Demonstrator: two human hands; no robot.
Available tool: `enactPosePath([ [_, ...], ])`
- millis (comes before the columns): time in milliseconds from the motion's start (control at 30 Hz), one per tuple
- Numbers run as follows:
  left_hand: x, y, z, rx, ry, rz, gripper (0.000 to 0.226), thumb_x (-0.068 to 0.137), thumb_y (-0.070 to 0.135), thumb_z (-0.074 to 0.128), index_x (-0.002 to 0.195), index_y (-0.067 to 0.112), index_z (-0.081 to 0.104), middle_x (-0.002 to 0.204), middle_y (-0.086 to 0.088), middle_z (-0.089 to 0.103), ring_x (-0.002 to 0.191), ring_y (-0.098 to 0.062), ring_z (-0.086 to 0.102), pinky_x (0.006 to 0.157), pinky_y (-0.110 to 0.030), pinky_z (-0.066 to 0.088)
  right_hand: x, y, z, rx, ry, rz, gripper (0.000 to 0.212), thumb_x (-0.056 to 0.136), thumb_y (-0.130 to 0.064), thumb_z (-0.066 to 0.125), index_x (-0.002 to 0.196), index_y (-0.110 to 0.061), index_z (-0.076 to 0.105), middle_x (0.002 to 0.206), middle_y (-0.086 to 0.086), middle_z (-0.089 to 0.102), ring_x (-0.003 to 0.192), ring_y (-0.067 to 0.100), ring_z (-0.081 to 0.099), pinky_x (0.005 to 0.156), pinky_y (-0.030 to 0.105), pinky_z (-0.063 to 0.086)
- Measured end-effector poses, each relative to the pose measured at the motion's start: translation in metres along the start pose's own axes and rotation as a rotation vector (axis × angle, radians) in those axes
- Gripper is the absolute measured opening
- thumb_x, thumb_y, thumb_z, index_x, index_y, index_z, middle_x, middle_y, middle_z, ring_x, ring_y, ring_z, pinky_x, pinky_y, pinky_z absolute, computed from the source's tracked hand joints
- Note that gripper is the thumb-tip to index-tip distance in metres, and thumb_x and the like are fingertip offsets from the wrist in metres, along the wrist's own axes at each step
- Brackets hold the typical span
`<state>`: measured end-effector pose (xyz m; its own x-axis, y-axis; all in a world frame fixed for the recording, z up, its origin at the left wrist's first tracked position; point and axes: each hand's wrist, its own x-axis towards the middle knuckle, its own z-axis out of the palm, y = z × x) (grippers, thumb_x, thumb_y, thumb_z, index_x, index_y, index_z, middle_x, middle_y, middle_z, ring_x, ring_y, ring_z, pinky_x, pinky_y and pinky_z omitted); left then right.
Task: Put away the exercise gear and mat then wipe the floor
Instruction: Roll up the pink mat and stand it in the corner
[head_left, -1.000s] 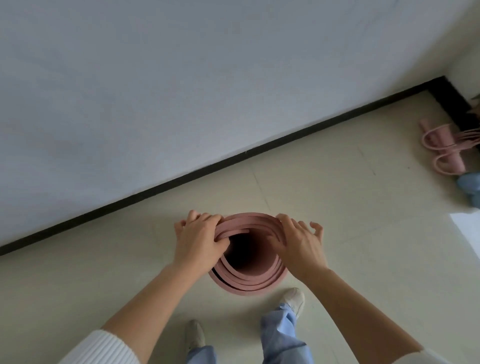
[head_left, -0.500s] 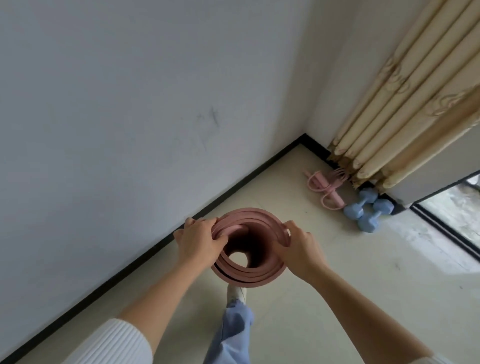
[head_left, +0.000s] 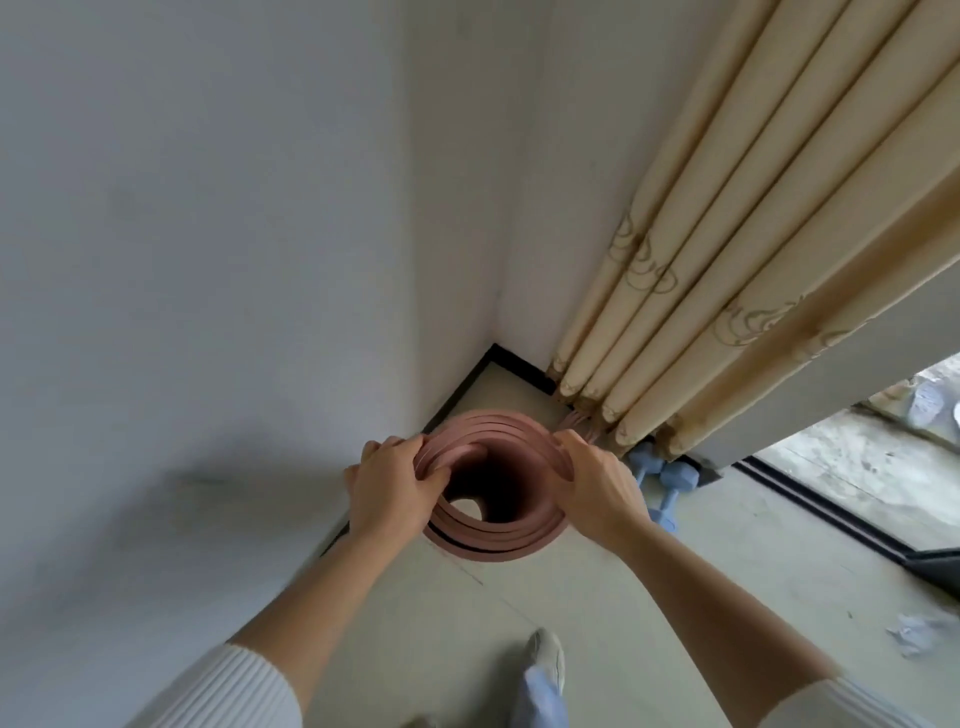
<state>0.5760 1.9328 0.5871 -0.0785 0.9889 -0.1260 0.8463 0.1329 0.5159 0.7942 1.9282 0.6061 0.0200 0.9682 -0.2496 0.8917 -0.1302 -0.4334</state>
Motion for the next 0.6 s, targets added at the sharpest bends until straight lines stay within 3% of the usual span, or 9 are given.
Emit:
enactPosePath([
  [100, 0.064, 0.024, 0.015, -0.038, 0.046, 0.051, 0.021, 0.082, 0.038, 0.058, 0.090, 0.020, 0.063, 0.073, 0.007, 0.050, 0.083, -0.024, 0.050, 0.067, -0.034, 0.041, 0.063, 0.016, -0.020, -0.005, 0.045, -0.006, 0.024, 0.092, -0.037, 0.050, 0.114, -0.029, 0.053, 0.083, -0.010, 0.058, 0.081, 0.019, 0.058, 0.071, 0.030, 0.037],
  [267, 0.163, 0.064, 0.051, -0.105, 0.077, 0.021, 0.026, 0.082, 0.036, 0.061, 0.102, 0.021, 0.066, 0.086, 0.002, 0.064, 0.082, -0.024, 0.054, 0.071, -0.040, 0.049, 0.170, 0.044, -0.044, 0.022, 0.034, 0.002, 0.029, 0.092, -0.033, 0.050, 0.120, -0.026, 0.053, 0.079, -0.008, 0.056, 0.071, 0.018, 0.054, 0.058, 0.029, 0.038],
  [467, 0.266, 0.101, 0.095, -0.079, 0.026, -0.074, 0.039, 0.080, 0.044, 0.047, 0.110, 0.024, 0.062, 0.092, 0.002, 0.066, 0.085, -0.025, 0.056, 0.075, -0.036, 0.046, 0.280, 0.079, -0.064, 0.137, -0.053, 0.020, 0.003, 0.096, -0.043, 0.045, 0.096, -0.041, 0.046, 0.074, -0.020, 0.054, 0.066, -0.003, 0.049, 0.053, 0.014, 0.032],
  [533, 0.294, 0.111, 0.104, -0.090, 0.018, -0.091, 0.037, 0.080, 0.042, 0.044, 0.105, 0.023, 0.063, 0.088, 0.001, 0.066, 0.080, -0.023, 0.059, 0.076, -0.032, 0.043, 0.312, 0.085, -0.066, 0.149, -0.035, -0.005, 0.011, 0.096, -0.044, 0.045, 0.093, -0.035, 0.050, 0.076, -0.016, 0.059, 0.069, 0.002, 0.055, 0.056, 0.016, 0.037],
  [600, 0.317, 0.118, 0.111, -0.147, 0.016, -0.140, 0.024, 0.084, 0.032, 0.053, 0.103, 0.023, 0.064, 0.091, -0.001, 0.064, 0.079, -0.023, 0.060, 0.072, -0.033, 0.046, 0.342, 0.092, -0.064, 0.168, -0.020, -0.024, 0.011, 0.096, -0.040, 0.047, 0.094, -0.031, 0.054, 0.078, -0.012, 0.063, 0.071, 0.007, 0.059, 0.057, 0.021, 0.040],
])
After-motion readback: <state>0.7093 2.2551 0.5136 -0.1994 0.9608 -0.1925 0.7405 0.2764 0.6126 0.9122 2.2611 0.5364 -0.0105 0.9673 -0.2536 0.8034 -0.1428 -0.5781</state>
